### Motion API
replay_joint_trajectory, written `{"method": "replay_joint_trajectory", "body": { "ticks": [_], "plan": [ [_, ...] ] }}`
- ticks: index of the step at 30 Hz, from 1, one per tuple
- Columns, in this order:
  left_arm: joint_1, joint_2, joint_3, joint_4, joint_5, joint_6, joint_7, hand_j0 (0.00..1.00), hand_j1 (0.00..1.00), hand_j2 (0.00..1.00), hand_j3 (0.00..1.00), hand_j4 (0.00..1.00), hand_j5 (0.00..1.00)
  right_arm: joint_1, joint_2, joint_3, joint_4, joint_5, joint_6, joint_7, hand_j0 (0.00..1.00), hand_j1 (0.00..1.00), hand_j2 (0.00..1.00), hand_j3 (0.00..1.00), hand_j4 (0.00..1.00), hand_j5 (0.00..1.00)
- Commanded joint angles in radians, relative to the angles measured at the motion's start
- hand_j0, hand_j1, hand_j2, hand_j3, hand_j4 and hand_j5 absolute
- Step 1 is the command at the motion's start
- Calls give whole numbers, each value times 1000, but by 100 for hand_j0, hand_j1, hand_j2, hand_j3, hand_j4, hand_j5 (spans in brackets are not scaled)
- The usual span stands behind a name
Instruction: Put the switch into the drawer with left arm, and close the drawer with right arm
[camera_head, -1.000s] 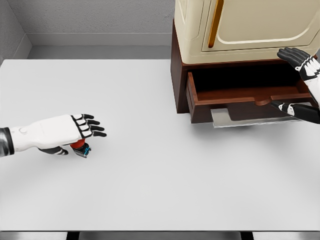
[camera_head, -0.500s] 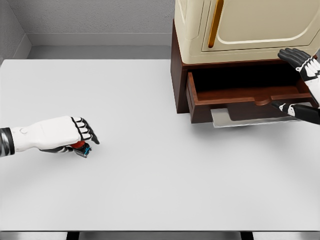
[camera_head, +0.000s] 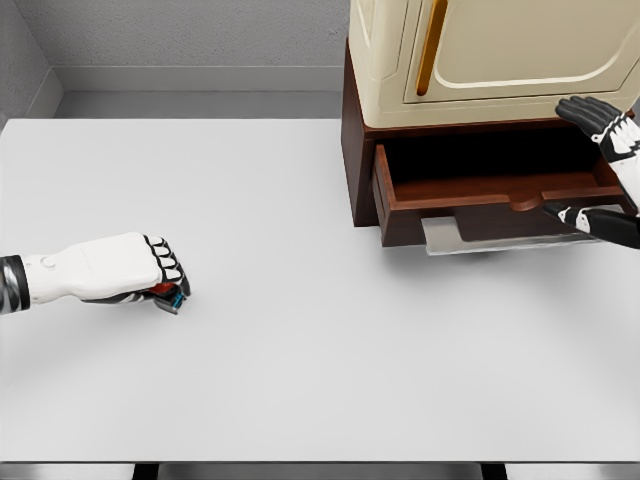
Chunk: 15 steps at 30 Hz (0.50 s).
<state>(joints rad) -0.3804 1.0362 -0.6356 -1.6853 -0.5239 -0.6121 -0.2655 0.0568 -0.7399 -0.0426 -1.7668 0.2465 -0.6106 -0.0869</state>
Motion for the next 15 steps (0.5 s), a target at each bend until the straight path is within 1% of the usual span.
{"method": "replay_joint_trajectory", "body": {
  "ticks": [1, 6, 8, 10, 15],
  "plan": [
    [0, 2, 0, 1, 10, 1, 0, 55, 55, 55, 55, 55, 55, 2, -1, 0, 0, -6, 0, -1, 100, 100, 100, 100, 100, 100],
    [-9, 1, 0, 2, 13, 1, 2, 55, 55, 55, 55, 55, 55, 2, -1, -3, 0, -6, 0, -1, 100, 100, 100, 100, 100, 100],
    [-9, 1, 0, 1, 13, 1, 0, 52, 52, 52, 52, 52, 52, 2, 0, -3, 0, -6, 0, -1, 100, 100, 100, 100, 100, 100],
    [-9, 1, 0, 1, 15, 1, 2, 52, 52, 52, 52, 52, 52, 2, 1, -3, 0, -6, 0, -1, 100, 100, 100, 100, 100, 100],
    [-29, 1, 1, -1, 25, 1, 2, 52, 52, 52, 52, 52, 52, 2, 1, -3, 0, -6, 0, -1, 100, 100, 100, 100, 100, 100]
  ]
}}
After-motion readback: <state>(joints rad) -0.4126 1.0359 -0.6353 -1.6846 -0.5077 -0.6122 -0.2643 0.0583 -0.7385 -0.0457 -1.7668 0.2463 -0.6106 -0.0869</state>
